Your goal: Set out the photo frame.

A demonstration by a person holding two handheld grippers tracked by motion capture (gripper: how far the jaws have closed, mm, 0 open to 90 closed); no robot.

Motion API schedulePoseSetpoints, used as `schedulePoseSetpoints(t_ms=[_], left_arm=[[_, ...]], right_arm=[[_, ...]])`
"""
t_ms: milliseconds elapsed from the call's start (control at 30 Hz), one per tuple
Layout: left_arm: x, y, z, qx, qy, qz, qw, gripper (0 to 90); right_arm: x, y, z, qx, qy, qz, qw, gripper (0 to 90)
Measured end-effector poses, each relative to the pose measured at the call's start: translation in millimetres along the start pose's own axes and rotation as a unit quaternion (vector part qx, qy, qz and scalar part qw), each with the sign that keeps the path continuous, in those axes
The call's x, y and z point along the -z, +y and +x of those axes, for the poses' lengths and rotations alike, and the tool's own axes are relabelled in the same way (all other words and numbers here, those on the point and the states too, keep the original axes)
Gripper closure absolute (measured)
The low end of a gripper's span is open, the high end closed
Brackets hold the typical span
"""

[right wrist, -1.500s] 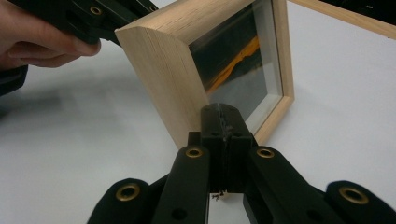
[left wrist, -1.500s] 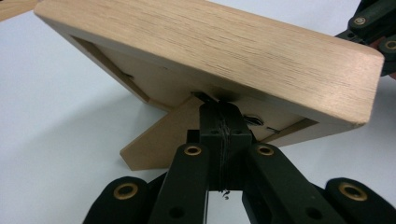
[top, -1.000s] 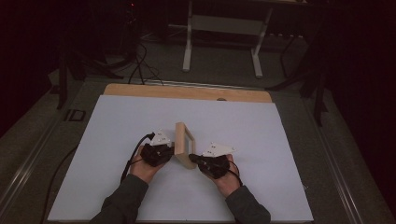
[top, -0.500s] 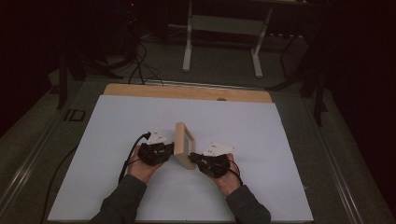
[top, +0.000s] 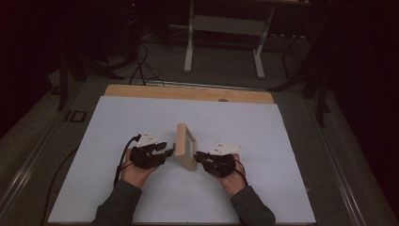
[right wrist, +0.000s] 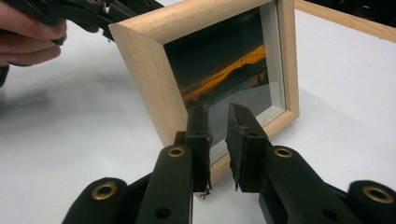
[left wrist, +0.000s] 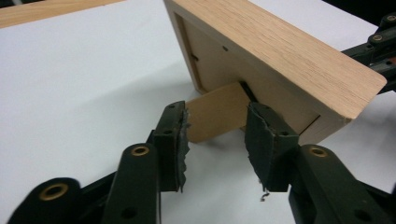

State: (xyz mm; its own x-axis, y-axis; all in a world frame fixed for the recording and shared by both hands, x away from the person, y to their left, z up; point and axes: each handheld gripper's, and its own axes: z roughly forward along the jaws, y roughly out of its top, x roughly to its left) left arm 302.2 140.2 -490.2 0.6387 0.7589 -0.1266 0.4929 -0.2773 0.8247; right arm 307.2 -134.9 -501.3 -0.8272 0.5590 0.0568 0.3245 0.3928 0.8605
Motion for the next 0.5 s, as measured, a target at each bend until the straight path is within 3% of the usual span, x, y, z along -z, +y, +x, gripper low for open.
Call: schedulePoseSetpoints(t_ms=[200,500], left_arm=[[11.5,2.1,1.3,0.018,0.003,-0.019,0.9997,51.1],[27.1,11.5,-0.7,0.021,0.008,-0.047,0.9986,42.5]], right_arm=[[3.5,-0.6,-4.0,-0.004,-0.004,-0.002,1.0000,76.8],[7.2,-1.9,-8.5,-0.008,-0.007,-0.003,0.9999,75.6]])
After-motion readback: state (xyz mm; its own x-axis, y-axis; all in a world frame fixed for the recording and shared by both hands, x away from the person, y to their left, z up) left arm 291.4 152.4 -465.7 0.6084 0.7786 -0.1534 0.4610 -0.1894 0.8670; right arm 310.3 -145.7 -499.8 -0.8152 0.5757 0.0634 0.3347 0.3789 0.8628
